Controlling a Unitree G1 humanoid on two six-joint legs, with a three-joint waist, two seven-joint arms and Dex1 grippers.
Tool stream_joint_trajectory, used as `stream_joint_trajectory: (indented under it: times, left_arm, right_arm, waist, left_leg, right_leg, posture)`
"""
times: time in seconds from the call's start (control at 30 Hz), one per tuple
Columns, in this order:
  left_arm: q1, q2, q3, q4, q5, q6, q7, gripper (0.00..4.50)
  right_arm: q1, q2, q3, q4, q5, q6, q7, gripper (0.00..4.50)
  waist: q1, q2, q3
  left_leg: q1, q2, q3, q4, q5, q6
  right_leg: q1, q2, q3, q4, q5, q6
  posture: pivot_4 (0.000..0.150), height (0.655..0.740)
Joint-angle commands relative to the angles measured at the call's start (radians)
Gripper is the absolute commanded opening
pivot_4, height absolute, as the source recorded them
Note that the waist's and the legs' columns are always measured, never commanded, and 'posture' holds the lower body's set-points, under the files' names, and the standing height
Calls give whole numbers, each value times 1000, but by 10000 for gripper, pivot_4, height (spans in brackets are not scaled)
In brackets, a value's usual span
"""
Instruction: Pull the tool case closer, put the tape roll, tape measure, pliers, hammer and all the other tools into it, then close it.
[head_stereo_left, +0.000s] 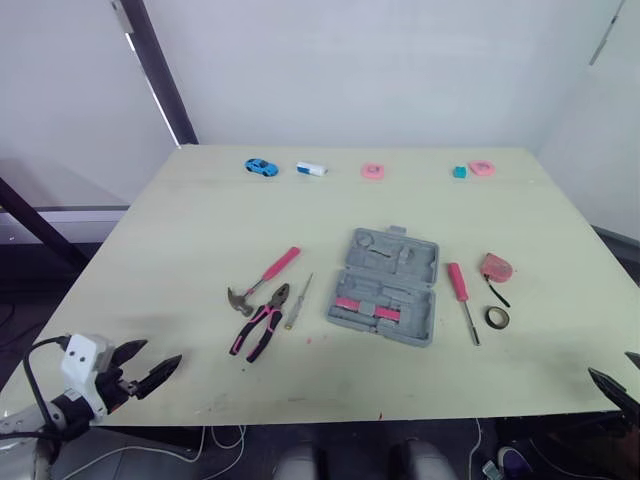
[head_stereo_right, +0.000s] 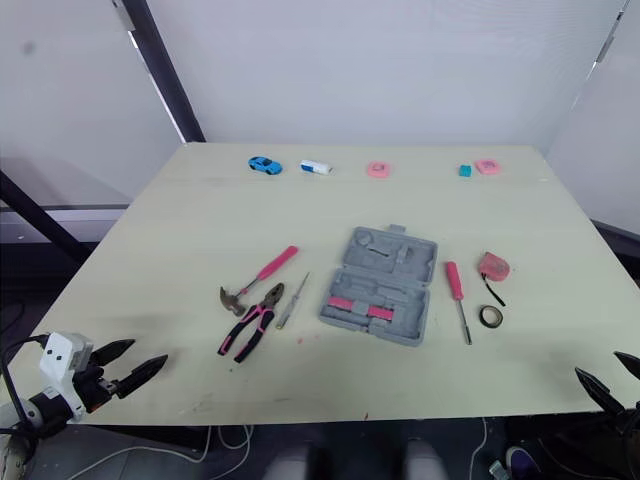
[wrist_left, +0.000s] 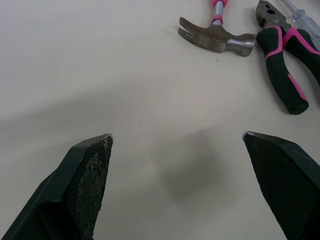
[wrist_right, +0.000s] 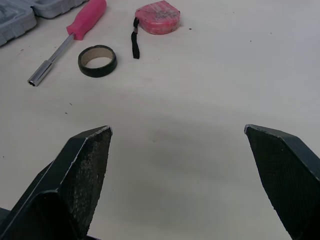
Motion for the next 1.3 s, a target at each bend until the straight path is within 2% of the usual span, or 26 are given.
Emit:
stream_joint_trajectory:
  times: [0.03,0.23,0.57,0.7,0.9,1.03,1.3]
  left_arm:
    - [-26,8,13,43,7,-38,-3,44635]
    - [-99,17,6,192,28,-108,-31,44635]
    - [-216,48,4,297,30,-131,-73,44635]
    - [-322,59,-27,264,20,-55,-98,44635]
    - [-559,37,-178,198,74,70,-108,44635]
    - [-755,-7,-292,286,138,85,-146,44635]
    - [-1009,-120,-427,536,259,-4,-202,44635]
  right_arm:
    - [-2,0,-22,-17,-1,-24,1,45000]
    - [-12,8,-15,-9,-16,-36,-6,45000]
    - [-10,3,14,-84,-26,37,-14,45000]
    - [-54,6,43,-151,-29,97,-56,45000]
    - [-144,10,167,-334,-48,291,-141,45000]
    - [-247,32,257,-401,-67,391,-208,45000]
    - [-408,91,394,-409,-133,465,-274,45000]
  waist:
    - [0,0,0]
    - [0,0,0]
    - [1,0,0]
    - [0,1,0]
    - [2,-1,0]
    - [1,0,0]
    - [0,-1,1]
  left_leg:
    - [0,0,0,0,0,0]
    - [0,-1,0,0,0,0]
    - [-1,-1,-1,0,0,0]
    - [-1,-1,-1,0,0,0]
    - [-3,-2,0,3,1,0]
    - [-5,-3,0,2,0,0]
    - [-6,-3,-1,2,0,0]
  right_leg:
    - [0,0,0,0,0,0]
    - [0,1,0,0,0,0]
    - [0,0,-1,0,0,0]
    - [0,0,-1,0,0,0]
    - [1,3,-3,1,1,0]
    - [0,5,-3,0,2,4]
    - [0,7,-3,0,2,4]
  posture:
    - [1500,7400]
    - [1500,7400]
    - [1500,7400]
    - [1500,7400]
    - [1500,7400]
    - [1500,7400]
    - [1500,7400]
